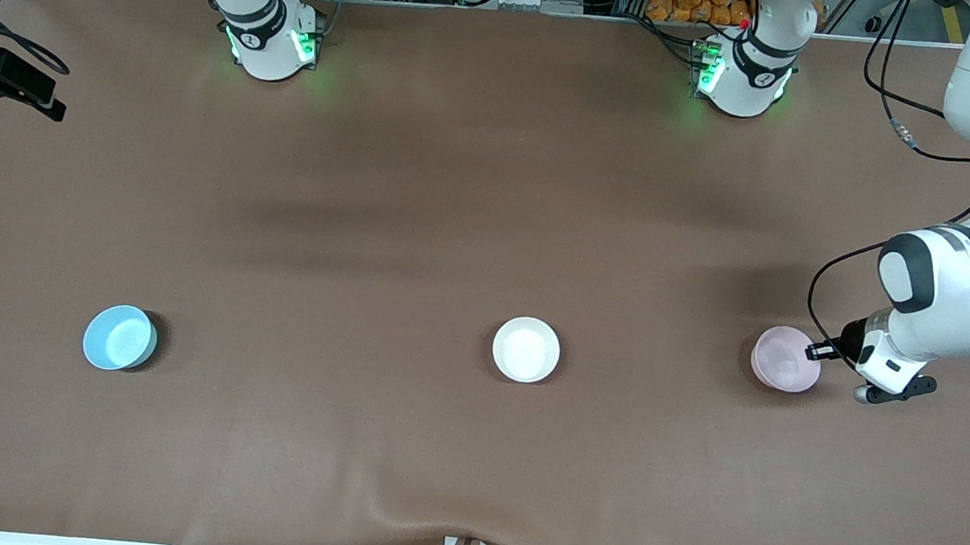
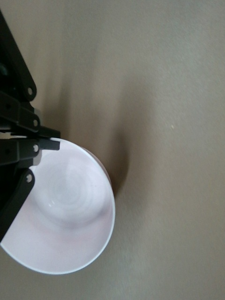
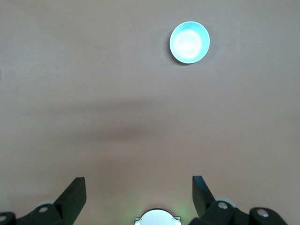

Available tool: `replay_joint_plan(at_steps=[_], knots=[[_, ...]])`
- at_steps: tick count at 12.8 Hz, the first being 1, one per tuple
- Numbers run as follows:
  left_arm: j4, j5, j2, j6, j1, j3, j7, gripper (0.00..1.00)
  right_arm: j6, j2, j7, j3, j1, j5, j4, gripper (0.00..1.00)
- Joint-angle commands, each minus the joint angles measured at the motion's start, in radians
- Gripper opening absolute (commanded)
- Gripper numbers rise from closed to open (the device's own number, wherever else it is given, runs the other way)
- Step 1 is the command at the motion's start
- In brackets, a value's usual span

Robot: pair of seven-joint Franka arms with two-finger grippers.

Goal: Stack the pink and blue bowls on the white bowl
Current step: 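Grasp the pink bowl rim and carry it toward the white bowl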

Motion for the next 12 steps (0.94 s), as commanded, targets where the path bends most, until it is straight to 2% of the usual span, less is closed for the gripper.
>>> replay_joint_plan(at_steps=[1,4,8,12], knots=[[0.003,-0.022,-0.019,-0.01,0.003,-0.042,0.01,0.0,-0.001,0.002,0.012,0.001,0.009,-0.01,0.006,1.0],[0.012,-0.022,-0.1,-0.104,0.003,-0.137,-0.009,0.0,0.002,0.002,0.012,0.001,0.009,-0.01,0.006,1.0],[0.091,-0.02,-0.097,-0.118,-0.024,-0.312,-0.166,0.0,0.003,0.002,0.012,0.001,0.009,-0.01,0.006,1.0],[0.255,-0.007,-0.013,-0.118,-0.191,-0.314,-0.407,0.0,0.008,0.003,0.012,0.001,0.009,-0.008,0.006,1.0]])
